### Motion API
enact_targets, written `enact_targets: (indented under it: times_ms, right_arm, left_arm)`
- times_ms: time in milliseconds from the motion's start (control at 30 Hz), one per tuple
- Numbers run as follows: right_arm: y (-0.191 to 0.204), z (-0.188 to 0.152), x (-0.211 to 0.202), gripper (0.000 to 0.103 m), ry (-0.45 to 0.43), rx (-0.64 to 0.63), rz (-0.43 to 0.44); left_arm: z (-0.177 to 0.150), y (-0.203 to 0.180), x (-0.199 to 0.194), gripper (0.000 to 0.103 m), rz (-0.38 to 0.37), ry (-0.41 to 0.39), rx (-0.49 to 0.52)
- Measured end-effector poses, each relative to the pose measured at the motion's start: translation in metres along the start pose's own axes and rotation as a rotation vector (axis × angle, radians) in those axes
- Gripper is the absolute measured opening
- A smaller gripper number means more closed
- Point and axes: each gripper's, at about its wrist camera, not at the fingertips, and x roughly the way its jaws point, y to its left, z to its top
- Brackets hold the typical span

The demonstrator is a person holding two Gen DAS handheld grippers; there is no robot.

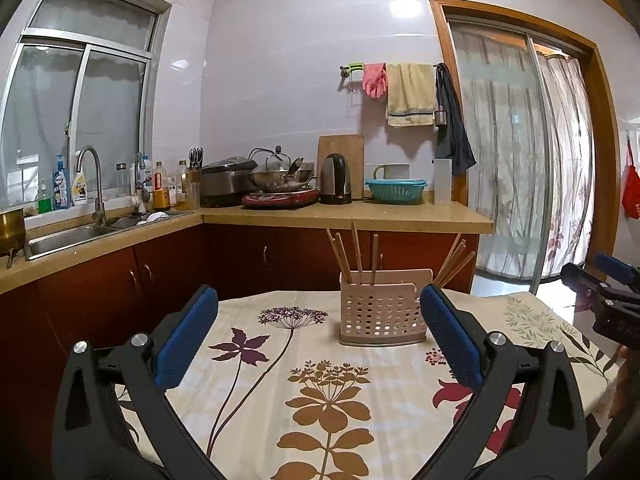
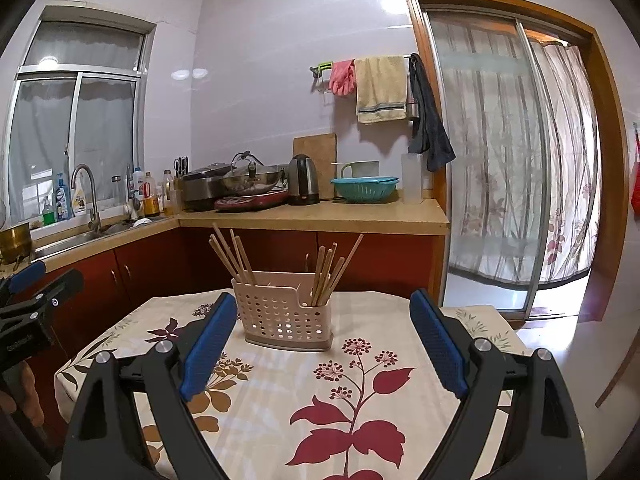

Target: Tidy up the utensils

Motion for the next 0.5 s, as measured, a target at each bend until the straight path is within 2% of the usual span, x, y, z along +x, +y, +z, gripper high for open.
enact_targets:
  times_ms: [500]
  right_arm:
    - [-0.0019,-0.0005,-0.0048,0.086,-0.007,0.001,-0.003]
  left_arm:
    - [-0.001,-0.0015,-0.0048,0.099,-0.003,0.001,-0.005]
